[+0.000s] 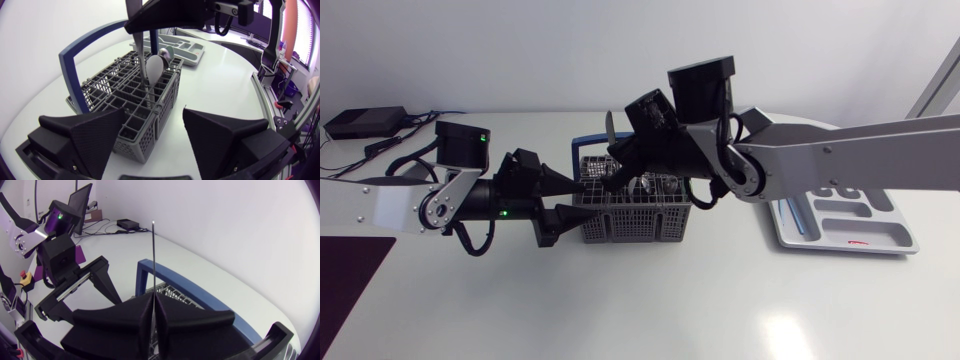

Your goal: Unload the cutlery basket into the drawer organizer.

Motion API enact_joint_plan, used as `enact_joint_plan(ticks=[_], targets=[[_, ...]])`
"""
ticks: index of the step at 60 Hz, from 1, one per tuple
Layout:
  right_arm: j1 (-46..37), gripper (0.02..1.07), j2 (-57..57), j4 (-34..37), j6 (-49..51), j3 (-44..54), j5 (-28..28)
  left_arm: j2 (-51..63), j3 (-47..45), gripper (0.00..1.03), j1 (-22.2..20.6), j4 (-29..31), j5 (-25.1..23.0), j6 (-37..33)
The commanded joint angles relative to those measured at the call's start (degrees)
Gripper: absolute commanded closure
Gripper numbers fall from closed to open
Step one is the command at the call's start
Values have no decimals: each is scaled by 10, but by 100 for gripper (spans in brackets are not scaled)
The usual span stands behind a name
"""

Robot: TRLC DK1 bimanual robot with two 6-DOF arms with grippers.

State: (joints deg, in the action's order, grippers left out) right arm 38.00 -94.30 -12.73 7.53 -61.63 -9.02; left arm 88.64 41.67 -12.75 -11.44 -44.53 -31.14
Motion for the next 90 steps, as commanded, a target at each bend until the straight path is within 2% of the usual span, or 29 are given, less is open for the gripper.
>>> enact_joint_plan(ticks=[1, 19, 42, 50, 60, 75, 90], targets=[[6, 98, 26, -19, -20, 17, 15, 12, 3, 17, -10, -11, -4, 20], [6, 98, 69, -16, -28, 19, 35, 10, 7, 17, -25, -13, 12, 48], [19, 98, 103, 12, -30, 5, 47, 15, 18, 17, -64, 3, 110, 60], [26, 98, 108, 10, -30, 14, 63, 17, 20, 17, -68, 1, 120, 61], [47, 98, 106, 6, -26, 20, 100, 23, 27, 17, -69, -1, 125, 66], [103, 98, 102, -20, -8, 41, 204, 42, 37, 17, -75, -5, 135, 72], [125, 98, 105, -31, -8, 38, 263, 50, 44, 17, -78, -6, 147, 74]])
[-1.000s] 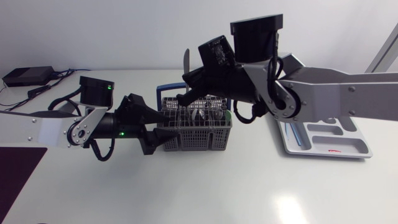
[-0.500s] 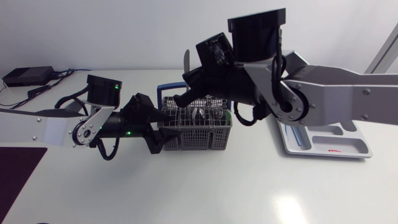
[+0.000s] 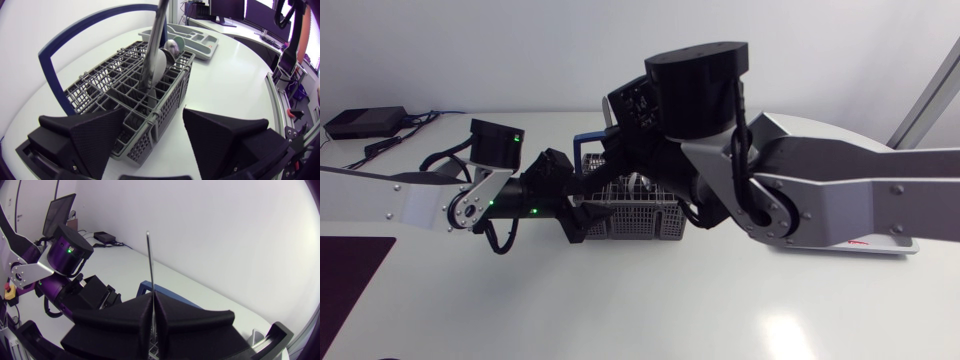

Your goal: Unload the cutlery basket into the drawer organizer.

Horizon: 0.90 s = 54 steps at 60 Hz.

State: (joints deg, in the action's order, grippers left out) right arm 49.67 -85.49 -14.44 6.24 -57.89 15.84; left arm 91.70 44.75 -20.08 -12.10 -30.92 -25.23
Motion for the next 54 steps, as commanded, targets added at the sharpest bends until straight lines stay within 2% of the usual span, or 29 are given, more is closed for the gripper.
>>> enact_joint_plan(ticks=[1, 23, 32, 41, 43, 49, 54], targets=[[9, 98, 18, -12, 5, -1, 17, 20, 14, 17, -5, 1, 11, 15], [11, 98, 52, 14, 12, -30, 31, 40, 20, 17, -14, -2, 17, 14], [10, 98, 82, 34, 20, -36, 11, 15, 6, 15, -8, -4, 14, 12], [-13, 99, 113, 71, 22, -25, -70, -54, -12, 14, 35, 12, -94, -6], [-21, 99, 119, 74, 22, -21, -87, -64, -7, 14, 43, 33, -127, -17], [-37, 99, 139, 93, 16, -8, -135, -86, 5, 14, 49, 88, -184, -55], [-48, 99, 154, 109, 4, 0, -173, -103, 6, 14, 44, 125, -214, -87]])
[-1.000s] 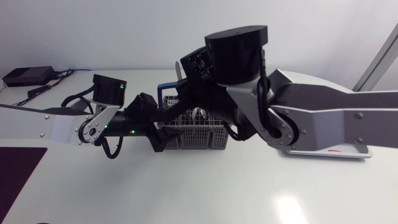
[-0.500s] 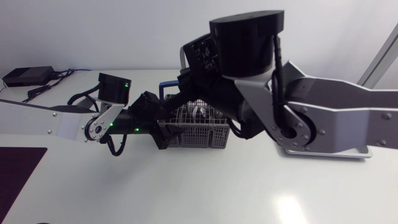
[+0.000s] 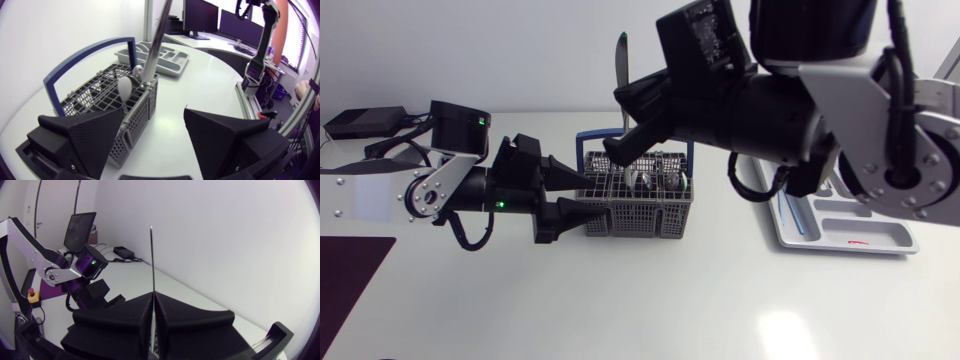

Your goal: Unload the cutlery basket into the drawer organizer.

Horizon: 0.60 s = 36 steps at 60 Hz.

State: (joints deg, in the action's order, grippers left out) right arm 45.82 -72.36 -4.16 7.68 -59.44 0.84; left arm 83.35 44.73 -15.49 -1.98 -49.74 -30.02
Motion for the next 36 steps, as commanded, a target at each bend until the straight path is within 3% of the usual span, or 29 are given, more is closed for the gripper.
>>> enact_joint_plan(ticks=[1, 11, 36], targets=[[-12, 99, 24, 10, -14, 15, -31, -23, 6, 14, -3, 32, -30, -45], [-37, 99, 31, 37, -36, 22, -105, -35, 11, 14, -19, 73, -85, -65], [-71, 99, 33, 92, -69, 0, -213, 18, 75, 14, -38, 91, -100, -50]])
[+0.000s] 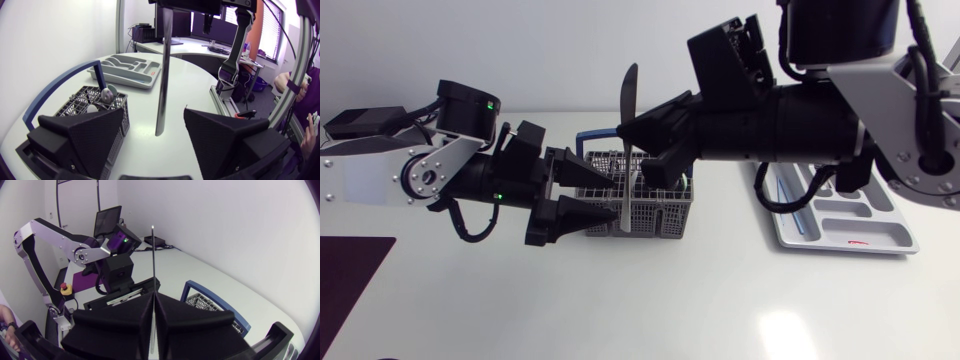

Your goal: Unload the cutlery basket into the drawer organizer.

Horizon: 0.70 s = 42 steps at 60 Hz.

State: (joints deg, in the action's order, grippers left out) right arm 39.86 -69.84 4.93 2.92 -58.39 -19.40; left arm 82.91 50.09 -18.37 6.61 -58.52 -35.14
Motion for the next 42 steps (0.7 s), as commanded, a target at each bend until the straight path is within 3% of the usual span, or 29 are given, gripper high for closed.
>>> enact_joint_plan(ticks=[1, 18, 35, 42], targets=[[-12, 99, 8, 1, -23, -10, -13, 25, 24, 14, -11, 5, -12, 2], [-22, 99, 16, 6, -33, -9, -26, 55, 38, 32, -34, 5, -32, 8], [-28, 99, 17, 4, -37, -8, -33, 71, 53, 80, -45, 5, -35, 15], [-30, 99, 20, 4, -37, -4, -34, 73, 52, 89, -44, 6, -41, 16]])
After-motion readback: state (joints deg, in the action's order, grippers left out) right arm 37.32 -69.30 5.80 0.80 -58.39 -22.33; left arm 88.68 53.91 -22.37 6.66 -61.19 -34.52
